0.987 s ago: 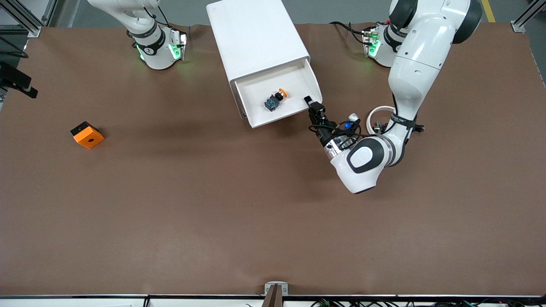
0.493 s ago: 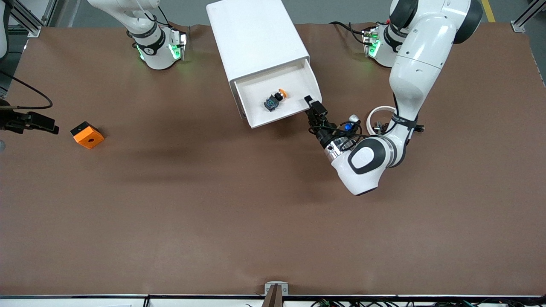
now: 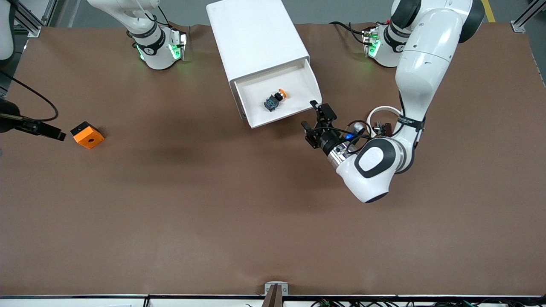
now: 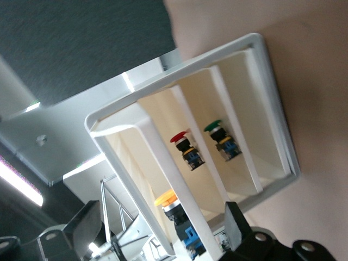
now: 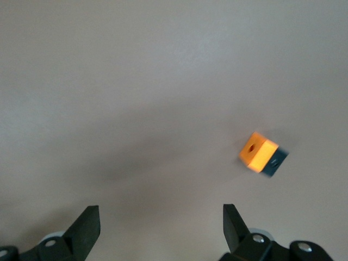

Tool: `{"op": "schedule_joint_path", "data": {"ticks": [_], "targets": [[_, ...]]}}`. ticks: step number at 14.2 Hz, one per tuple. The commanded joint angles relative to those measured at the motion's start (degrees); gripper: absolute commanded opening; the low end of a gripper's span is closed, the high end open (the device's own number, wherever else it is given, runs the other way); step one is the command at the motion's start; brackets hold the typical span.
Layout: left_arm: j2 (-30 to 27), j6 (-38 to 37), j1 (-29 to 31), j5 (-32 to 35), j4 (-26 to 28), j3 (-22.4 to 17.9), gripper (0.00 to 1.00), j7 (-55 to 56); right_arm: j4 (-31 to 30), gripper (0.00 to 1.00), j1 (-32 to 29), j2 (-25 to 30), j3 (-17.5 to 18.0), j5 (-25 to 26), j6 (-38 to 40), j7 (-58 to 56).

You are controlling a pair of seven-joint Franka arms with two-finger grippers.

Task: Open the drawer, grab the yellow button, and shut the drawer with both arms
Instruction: 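Release the drawer with the left gripper while the right gripper reaches in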

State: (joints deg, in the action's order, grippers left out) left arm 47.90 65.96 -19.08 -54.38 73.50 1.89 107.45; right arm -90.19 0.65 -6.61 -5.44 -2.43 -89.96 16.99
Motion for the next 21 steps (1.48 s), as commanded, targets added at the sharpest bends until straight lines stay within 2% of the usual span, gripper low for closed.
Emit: {"op": "schedule_joint_path", "data": {"ticks": [1, 2, 3, 5, 11, 13, 15, 19, 21], "targets": [[-0.6, 0.7, 0.5, 2.3, -1.1, -2.8, 1.0, -10.9, 0.5, 1.0, 3.9, -0.1, 0.0, -4.7, 0.4, 14.1], [-0.6, 1.1, 0.4, 2.8, -1.6, -3.9, 1.0, -15.8, 0.5, 1.0, 4.8, 0.1, 0.0, -7.6, 0.3, 19.5], [-0.6, 2.0, 0.4, 4.4, -2.1, -4.4, 1.0, -20.4, 0.5, 1.0, 6.7, 0.3, 0.0, -8.0, 0.3, 22.5], [-1.5, 6.3, 0.5, 6.7, -2.2, -4.9, 1.0, -28.9, 0.9, 1.0, 11.6, 1.2, 0.1, -8.1, 0.7, 28.2], [-2.7, 22.6, -0.1, 18.0, -2.2, -5.1, 1.0, -51.7, 3.6, 1.0, 28.9, 1.4, 0.0, -7.8, 0.0, 55.4], [-3.4, 26.6, -0.3, 22.6, -2.2, -5.1, 1.0, -54.0, 4.1, 1.0, 34.5, 1.3, 0.0, -7.3, -0.6, 63.7], [-4.3, 30.7, -0.2, 27.3, -2.2, -5.1, 1.0, -56.0, 4.1, 1.0, 37.5, 1.2, 0.0, -6.9, -1.4, 68.3], [-6.1, 41.5, 0.3, 31.8, -2.2, -5.1, 1.0, -60.6, 3.8, 1.0, 44.1, 0.8, 0.0, -7.2, -1.7, 76.2], [-7.0, 45.4, -0.2, 33.0, -2.2, -6.5, 1.0, -61.6, 2.2, 1.0, 47.5, -0.7, 0.0, -7.1, -5.4, 80.4]]}}
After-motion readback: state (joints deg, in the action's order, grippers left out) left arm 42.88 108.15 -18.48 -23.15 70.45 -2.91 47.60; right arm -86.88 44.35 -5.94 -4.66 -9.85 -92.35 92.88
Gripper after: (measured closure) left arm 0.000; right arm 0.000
